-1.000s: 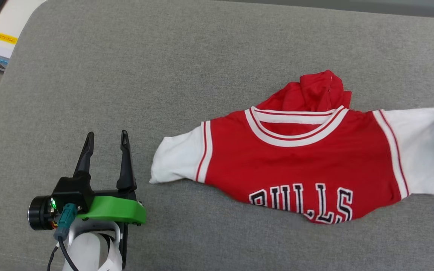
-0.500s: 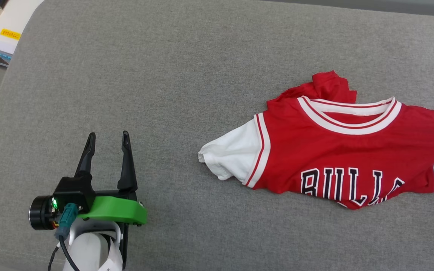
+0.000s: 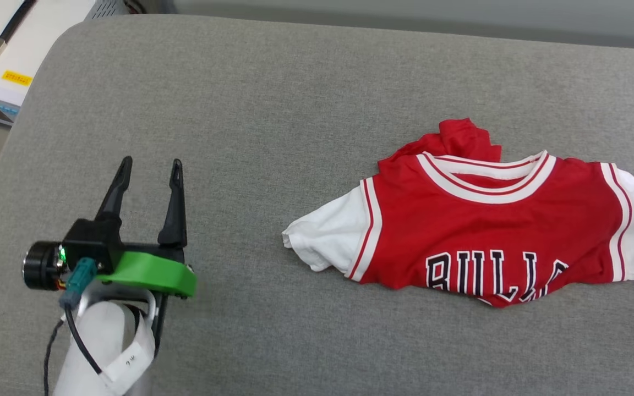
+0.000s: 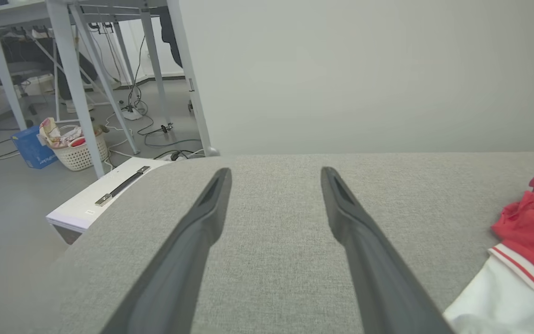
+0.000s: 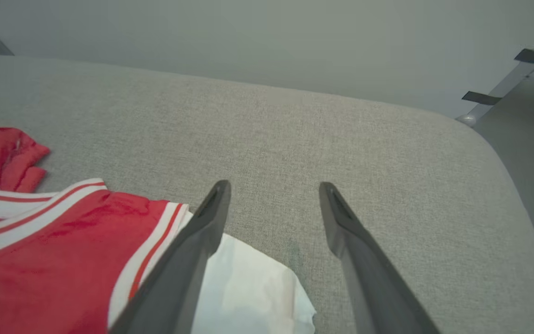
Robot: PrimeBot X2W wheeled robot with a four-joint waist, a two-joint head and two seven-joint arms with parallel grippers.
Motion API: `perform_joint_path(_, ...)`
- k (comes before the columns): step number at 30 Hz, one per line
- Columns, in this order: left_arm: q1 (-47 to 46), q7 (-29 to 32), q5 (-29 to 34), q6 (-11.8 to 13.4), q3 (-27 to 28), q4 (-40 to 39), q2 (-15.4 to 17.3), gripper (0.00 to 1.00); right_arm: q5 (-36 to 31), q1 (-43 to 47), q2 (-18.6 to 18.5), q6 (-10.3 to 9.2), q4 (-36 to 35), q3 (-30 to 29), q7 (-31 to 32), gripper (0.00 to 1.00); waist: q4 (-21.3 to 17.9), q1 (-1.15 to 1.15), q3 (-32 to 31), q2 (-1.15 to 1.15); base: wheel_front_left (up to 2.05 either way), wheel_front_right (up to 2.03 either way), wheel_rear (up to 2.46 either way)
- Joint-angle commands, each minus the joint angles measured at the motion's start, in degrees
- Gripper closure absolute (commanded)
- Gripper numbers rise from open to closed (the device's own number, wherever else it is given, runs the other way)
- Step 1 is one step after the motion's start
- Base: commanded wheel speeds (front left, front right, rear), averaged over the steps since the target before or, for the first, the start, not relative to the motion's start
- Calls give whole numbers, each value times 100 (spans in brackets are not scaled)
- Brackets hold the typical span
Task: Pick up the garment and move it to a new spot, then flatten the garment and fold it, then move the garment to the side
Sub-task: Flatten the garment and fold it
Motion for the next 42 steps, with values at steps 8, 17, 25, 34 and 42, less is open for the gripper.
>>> perform_joint_path(8, -1314, 894, -828, -131, -1163, 356, 1004, 0, -879, 144, 471, -4, -773, -568, -1006, 0, -353, 0, -186, 0, 0, 0, 0)
perform_joint_path(17, -2665, 3401, -2781, -134, -3048, 318, 2050, 0, -1787, 942, 992, -4, -2038, -1442, -937, 0, -638, 0, -105, 0, 0, 0, 0)
perform_joint_path(25, -3462, 5453, -4073, -134, -4473, 585, 2494, 0, -2301, 1345, 1416, -4, -2992, -1928, -407, 0, -883, 0, 122, 0, 0, 0, 0)
perform_joint_path(34, -3768, 5922, -4591, -135, -5790, 1042, 2606, 0, -2466, 1393, 1675, -4, -3327, -2061, -240, 0, -1130, 0, 400, 0, 0, 0, 0)
perform_joint_path(42, -3875, 5885, -4604, -135, -6959, 1434, 2673, 0, -2521, 1331, 1730, -4, -3282, -2042, -300, 0, -1198, 0, 535, 0, 0, 0, 0)
